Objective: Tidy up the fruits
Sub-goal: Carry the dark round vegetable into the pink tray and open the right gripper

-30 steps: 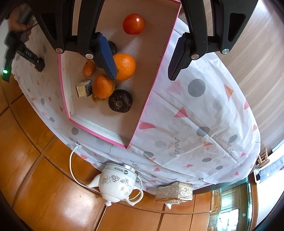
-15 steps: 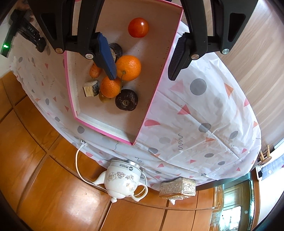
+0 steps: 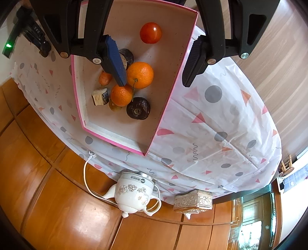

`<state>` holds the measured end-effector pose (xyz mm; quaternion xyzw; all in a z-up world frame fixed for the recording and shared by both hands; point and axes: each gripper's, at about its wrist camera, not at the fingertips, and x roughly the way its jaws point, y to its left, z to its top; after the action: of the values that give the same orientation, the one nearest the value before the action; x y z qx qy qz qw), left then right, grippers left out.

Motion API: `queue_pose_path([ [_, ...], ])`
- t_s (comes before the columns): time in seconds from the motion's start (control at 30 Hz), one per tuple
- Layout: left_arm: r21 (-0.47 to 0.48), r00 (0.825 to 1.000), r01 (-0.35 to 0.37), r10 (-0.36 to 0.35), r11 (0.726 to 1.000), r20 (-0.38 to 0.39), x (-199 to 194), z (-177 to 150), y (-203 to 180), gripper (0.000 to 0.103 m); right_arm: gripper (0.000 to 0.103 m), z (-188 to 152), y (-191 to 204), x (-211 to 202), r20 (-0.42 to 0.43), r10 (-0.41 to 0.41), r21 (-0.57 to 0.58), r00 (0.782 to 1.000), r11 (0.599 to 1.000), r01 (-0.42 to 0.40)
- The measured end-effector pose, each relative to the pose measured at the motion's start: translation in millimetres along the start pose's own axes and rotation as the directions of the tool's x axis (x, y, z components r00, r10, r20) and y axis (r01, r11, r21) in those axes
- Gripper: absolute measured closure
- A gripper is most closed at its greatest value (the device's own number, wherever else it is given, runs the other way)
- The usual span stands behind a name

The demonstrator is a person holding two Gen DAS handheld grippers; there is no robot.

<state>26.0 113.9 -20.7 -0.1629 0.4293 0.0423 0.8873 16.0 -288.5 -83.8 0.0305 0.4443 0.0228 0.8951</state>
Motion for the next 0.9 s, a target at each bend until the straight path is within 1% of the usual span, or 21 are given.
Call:
queue_pose_path([
  [0.13,-0.046,1.0,-0.01,0.01,0.999,-0.001,-1,5,11,0.042,0.055,-4,1,-1,0.027,-0.004,-0.008,1.0,1.0,0.004],
  [0.27,-0.091,0.999,-0.04,0.042,0.995,0.012,-4,11,26,0.042,0.055,-7,2,-1,0.055,-0.008,-0.015,0.998,1.0,0.009],
  [0.37,-0.101,0.998,-0.057,0.058,0.993,0.011,-4,11,29,0.042,0.055,-9,1,-1,0.07,-0.006,-0.015,0.998,1.0,0.007],
  [0.5,-0.103,0.998,-0.059,0.06,0.993,0.005,-3,11,29,0.042,0.055,-10,2,-2,0.077,-0.008,-0.014,0.997,1.0,0.009],
  [0.6,-0.13,0.997,-0.071,0.076,0.989,0.029,-8,19,37,0.042,0.055,-10,2,-2,0.076,-0.011,-0.014,0.997,1.0,0.012],
  [0.7,-0.154,0.991,-0.104,0.116,0.983,0.068,-18,28,50,0.042,0.055,-10,3,-2,0.071,-0.014,-0.011,0.997,1.0,0.015],
  [0.77,-0.171,0.984,-0.133,0.151,0.976,0.096,-24,32,61,0.042,0.055,-9,3,-2,0.065,-0.018,-0.008,0.998,1.0,0.018],
  [0.83,-0.146,0.974,-0.173,0.191,0.974,0.119,-27,34,64,0.042,0.055,-6,4,-3,0.045,-0.019,-0.001,0.999,1.0,0.019],
  [0.9,-0.123,0.972,-0.187,0.202,0.975,0.12,-26,32,65,0.042,0.056,-3,4,-4,0.02,-0.01,0.011,1.0,1.0,0.01],
])
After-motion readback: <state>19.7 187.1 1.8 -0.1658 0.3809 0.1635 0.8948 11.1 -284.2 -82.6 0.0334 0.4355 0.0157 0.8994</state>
